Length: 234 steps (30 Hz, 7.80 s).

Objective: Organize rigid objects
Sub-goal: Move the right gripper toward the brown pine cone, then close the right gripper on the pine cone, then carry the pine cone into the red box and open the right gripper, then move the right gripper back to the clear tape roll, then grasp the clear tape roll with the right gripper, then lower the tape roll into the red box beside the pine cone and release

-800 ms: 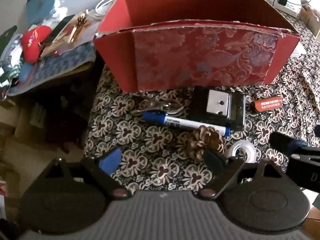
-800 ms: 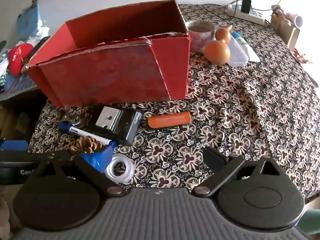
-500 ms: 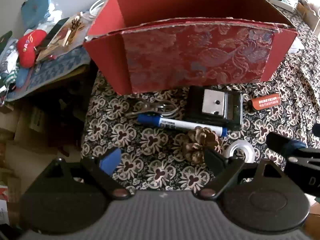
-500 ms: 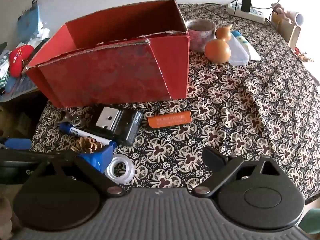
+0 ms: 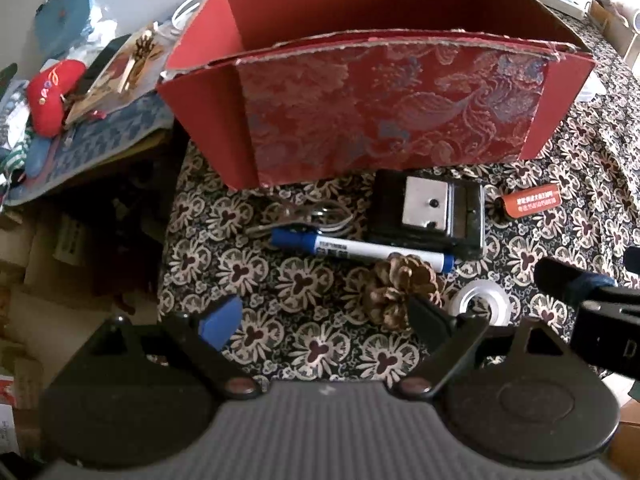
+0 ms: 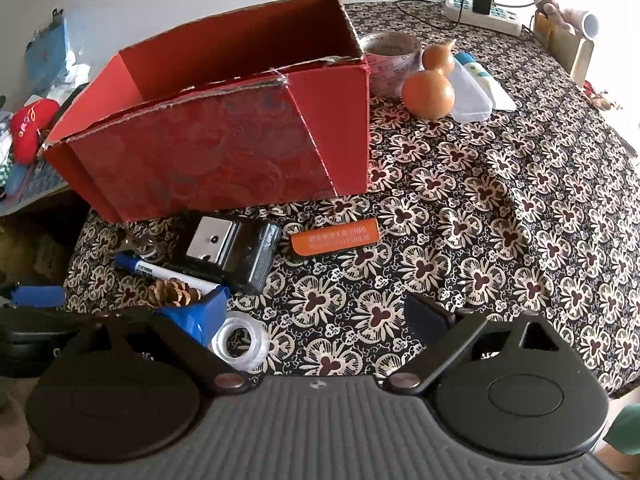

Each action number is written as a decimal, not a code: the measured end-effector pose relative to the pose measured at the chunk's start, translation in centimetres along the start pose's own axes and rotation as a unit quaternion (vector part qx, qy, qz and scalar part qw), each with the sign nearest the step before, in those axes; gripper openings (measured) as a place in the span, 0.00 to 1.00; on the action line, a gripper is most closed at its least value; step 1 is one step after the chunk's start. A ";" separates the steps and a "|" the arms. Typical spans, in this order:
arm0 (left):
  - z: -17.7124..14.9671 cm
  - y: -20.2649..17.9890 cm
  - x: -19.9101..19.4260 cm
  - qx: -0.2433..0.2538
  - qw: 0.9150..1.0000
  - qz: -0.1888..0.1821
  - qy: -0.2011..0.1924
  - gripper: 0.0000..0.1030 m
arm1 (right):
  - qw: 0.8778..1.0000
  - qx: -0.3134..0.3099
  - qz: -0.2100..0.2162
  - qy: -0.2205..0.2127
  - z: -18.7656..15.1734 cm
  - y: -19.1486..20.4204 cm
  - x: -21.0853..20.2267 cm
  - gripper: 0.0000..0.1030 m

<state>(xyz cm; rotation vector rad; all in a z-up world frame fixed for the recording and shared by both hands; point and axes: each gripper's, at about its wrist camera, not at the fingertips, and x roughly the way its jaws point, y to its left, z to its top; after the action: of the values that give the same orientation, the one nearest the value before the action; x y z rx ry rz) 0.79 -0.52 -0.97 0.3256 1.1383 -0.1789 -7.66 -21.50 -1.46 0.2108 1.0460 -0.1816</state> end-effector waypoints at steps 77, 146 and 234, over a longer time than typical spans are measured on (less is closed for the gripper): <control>-1.8 4.1 -2.9 0.021 0.950 -0.282 -0.136 0.38 | 0.947 0.067 0.312 0.039 4.1 5.9 2.4 0.13; -2.7 4.2 -2.5 0.083 0.966 -0.213 -0.121 0.66 | 0.972 -0.002 0.227 -0.062 4.7 5.4 3.0 0.21; 10.3 2.5 -7.8 0.135 0.941 -0.195 -0.241 0.34 | 0.961 -0.051 0.220 -0.161 14.8 8.9 -1.0 0.02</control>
<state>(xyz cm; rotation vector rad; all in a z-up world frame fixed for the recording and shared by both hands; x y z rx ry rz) 7.21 -1.96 10.44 0.2734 0.6765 -0.7309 6.45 -16.70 7.33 0.3045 0.6604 0.2357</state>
